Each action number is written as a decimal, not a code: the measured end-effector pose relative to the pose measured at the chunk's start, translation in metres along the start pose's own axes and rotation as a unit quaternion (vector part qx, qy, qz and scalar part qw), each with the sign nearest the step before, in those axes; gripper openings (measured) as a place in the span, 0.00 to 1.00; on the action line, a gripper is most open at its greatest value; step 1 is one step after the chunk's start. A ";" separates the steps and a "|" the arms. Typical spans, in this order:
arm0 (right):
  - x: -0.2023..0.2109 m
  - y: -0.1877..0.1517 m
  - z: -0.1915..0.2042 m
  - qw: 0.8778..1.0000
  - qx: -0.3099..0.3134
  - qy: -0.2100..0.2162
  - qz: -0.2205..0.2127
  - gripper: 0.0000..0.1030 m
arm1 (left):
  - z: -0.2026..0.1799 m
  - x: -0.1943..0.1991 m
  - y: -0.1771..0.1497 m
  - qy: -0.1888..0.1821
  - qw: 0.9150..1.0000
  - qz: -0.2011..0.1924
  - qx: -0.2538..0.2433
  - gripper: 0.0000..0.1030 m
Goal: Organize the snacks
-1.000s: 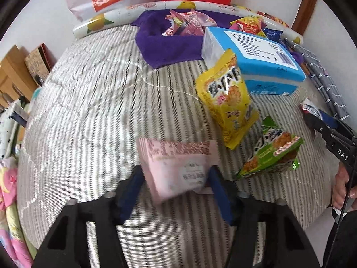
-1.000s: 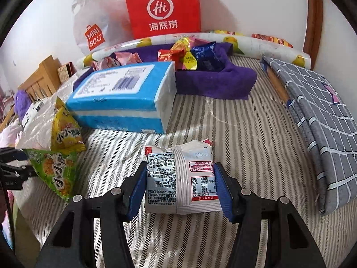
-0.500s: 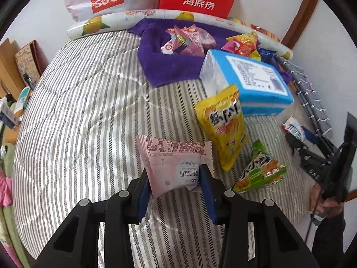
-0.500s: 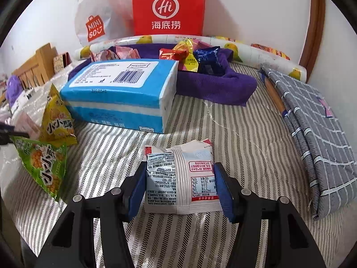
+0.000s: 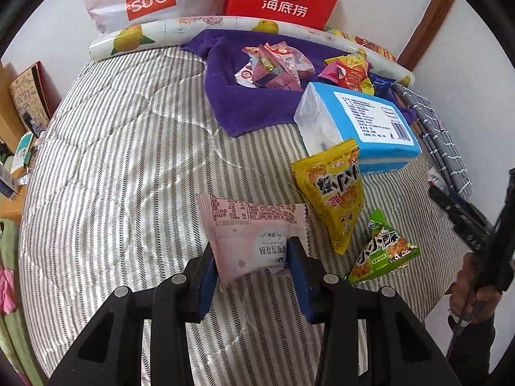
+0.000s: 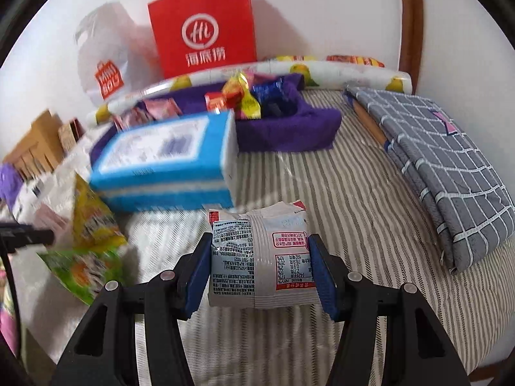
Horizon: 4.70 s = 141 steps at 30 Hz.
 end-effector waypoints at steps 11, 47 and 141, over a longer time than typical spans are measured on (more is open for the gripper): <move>0.053 0.069 0.023 0.996 0.014 0.040 -0.076 0.56 | -0.002 0.035 0.023 0.024 0.998 -0.036 0.034 0.38; 0.049 0.172 0.046 0.995 0.006 0.040 -0.093 0.56 | -0.059 0.067 0.171 -0.017 0.995 -0.093 -0.022 0.38; -0.068 0.184 0.059 0.999 0.016 0.030 -0.039 0.72 | -0.046 -0.057 0.232 -0.068 0.997 0.001 -0.028 0.59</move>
Point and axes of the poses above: each gripper's, at about its wrist camera, not at the fingertips, and x roughly against the way its jaws point, z to its left, y to its top, the point moved 10 cm from there along -x, roughly the way its jaws point, and after that the axes turned 3 degrees about z, right-handed, at the moved point
